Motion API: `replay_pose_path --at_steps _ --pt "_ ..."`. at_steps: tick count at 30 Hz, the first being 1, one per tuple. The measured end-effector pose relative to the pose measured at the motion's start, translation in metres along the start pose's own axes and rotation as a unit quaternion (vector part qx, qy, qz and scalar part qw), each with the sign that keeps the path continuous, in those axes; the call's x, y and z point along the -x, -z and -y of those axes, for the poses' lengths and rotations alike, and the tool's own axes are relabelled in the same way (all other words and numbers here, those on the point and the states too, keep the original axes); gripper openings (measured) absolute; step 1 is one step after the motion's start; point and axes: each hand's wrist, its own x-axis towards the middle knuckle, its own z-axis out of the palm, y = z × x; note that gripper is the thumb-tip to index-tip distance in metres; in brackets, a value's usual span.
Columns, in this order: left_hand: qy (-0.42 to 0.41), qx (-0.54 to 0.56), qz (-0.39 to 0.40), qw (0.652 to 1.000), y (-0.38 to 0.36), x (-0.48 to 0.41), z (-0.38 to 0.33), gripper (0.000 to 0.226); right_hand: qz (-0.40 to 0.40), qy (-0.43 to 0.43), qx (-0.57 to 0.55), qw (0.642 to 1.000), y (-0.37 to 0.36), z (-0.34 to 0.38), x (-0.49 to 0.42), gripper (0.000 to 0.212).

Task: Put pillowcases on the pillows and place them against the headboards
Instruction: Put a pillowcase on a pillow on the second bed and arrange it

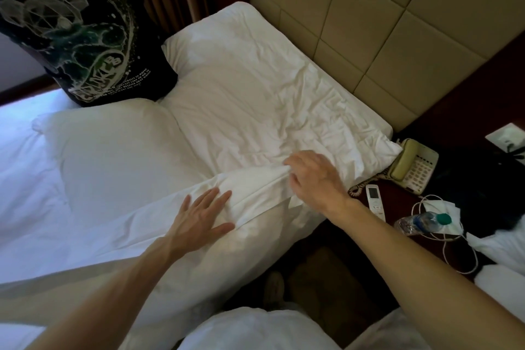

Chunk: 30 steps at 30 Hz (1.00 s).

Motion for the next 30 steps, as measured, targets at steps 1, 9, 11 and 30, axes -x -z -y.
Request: replay_pose_path --at_steps 1,9,11,30 --pt "0.002 0.005 -0.001 1.0 0.001 0.0 0.0 0.084 0.048 0.02 -0.008 0.999 -0.005 0.011 -0.007 0.035" --pt "-0.009 0.023 -0.002 1.0 0.003 0.018 0.025 0.089 0.153 0.104 0.122 0.975 -0.05 0.032 -0.017 0.025" --pt "0.01 0.0 -0.002 1.0 0.009 0.032 0.044 0.092 0.194 0.096 0.148 0.965 -0.043 0.029 -0.018 0.025" --pt "0.276 -0.032 -0.042 0.96 -0.003 0.191 0.144 0.085 0.276 0.274 0.058 0.919 -0.115 0.278 -0.073 0.027"
